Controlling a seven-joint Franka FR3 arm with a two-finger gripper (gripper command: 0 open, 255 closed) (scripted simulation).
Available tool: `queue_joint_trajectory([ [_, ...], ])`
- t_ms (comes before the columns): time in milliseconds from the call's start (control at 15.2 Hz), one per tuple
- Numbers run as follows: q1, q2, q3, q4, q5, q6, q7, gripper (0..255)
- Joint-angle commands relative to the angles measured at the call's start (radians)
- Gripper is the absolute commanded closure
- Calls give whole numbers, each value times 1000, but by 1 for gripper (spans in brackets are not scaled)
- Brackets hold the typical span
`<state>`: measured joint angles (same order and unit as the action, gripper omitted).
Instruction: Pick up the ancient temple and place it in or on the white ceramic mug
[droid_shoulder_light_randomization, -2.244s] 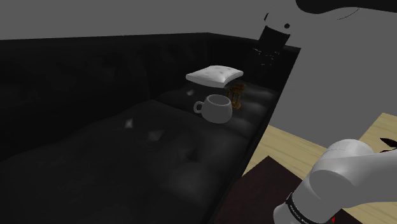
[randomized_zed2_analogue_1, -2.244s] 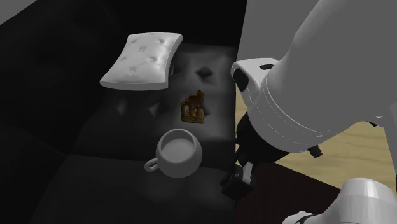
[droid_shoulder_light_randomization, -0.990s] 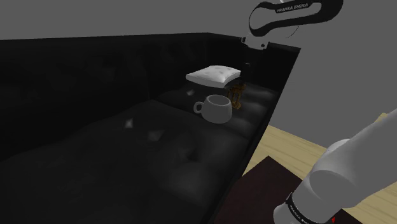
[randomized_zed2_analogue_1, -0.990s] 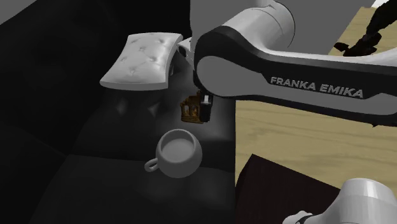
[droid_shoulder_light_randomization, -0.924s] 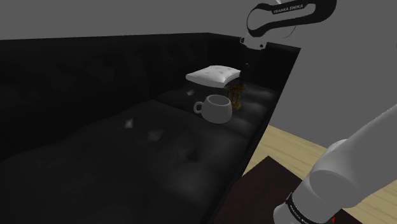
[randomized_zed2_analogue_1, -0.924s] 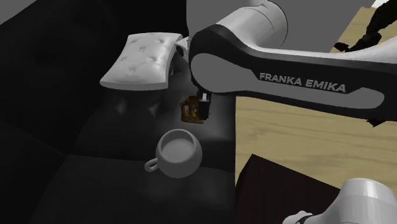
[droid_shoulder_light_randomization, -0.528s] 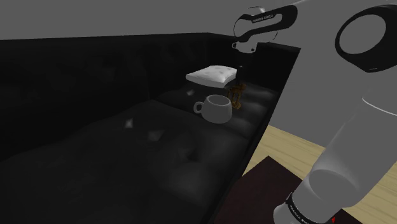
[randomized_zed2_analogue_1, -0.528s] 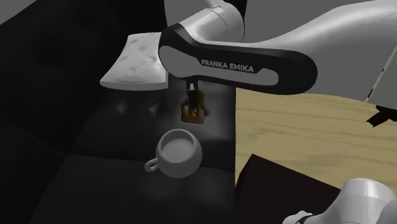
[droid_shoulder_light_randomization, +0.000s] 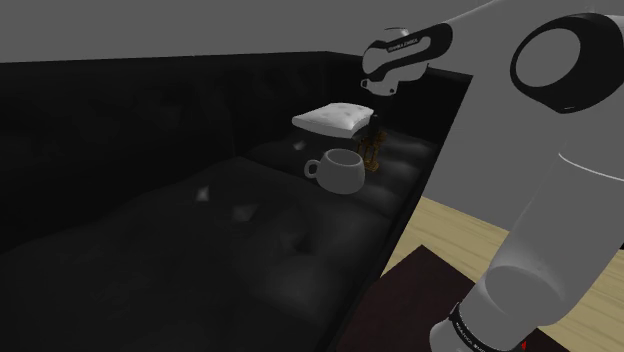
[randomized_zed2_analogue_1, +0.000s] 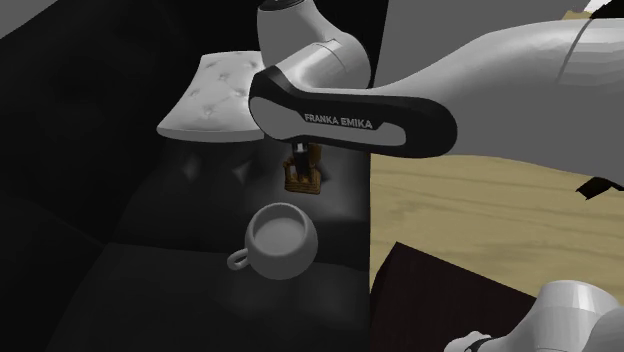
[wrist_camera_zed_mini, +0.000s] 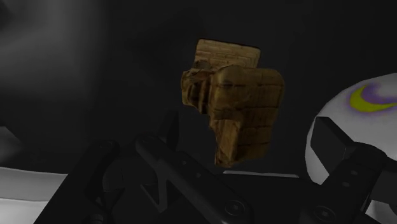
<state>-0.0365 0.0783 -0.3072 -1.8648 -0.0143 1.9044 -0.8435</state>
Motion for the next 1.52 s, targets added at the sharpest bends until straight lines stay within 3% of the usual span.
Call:
queue_joint_trajectory([
  [0,-1,1,-1,-14,0,16,-2,0],
  [462,-1,1,-1,-14,0,16,-2,0],
  [528,-1,1,-1,-14,0,16,-2,255],
  [1122,-1,1,-1,-14,0,16,-2,255],
  [1452,0,-11,-1,39,-3,-49,-1,255],
])
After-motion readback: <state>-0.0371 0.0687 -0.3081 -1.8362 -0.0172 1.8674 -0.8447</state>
